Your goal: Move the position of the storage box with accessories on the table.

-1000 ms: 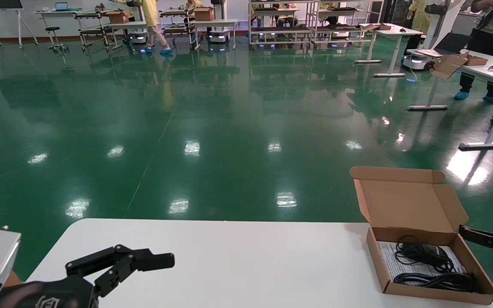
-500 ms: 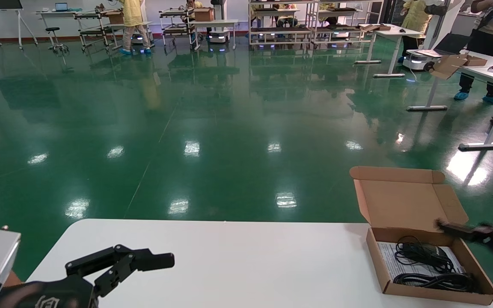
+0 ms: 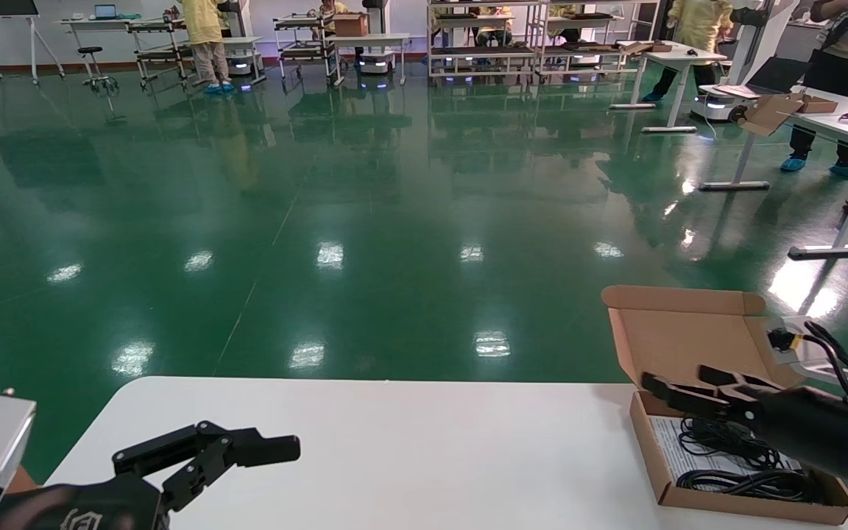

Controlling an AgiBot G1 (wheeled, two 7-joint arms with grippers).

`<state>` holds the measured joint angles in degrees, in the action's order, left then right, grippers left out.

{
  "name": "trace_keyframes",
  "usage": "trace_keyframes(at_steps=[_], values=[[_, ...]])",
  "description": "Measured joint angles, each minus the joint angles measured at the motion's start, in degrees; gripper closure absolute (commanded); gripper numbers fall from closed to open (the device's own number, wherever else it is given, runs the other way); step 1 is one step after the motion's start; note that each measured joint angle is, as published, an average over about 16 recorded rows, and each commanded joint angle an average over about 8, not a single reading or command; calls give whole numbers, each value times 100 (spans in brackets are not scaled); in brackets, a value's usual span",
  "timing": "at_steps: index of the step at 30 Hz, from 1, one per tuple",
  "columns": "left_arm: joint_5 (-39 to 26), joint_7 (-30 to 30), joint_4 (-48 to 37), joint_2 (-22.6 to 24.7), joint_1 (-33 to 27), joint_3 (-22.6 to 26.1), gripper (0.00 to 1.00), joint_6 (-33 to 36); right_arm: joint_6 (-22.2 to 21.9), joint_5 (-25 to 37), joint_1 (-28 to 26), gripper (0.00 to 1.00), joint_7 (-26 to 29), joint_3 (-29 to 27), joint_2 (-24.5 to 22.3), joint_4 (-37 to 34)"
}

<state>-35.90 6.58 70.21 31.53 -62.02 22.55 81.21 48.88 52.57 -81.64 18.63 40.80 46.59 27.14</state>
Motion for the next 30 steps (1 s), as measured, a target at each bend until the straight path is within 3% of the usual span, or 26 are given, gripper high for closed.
trace_keyframes(at_steps=[30], values=[[0, 0, 0, 0, 0, 0, 0, 0, 2864, -833, 1562, 0, -613, -1928, -900, 3613]])
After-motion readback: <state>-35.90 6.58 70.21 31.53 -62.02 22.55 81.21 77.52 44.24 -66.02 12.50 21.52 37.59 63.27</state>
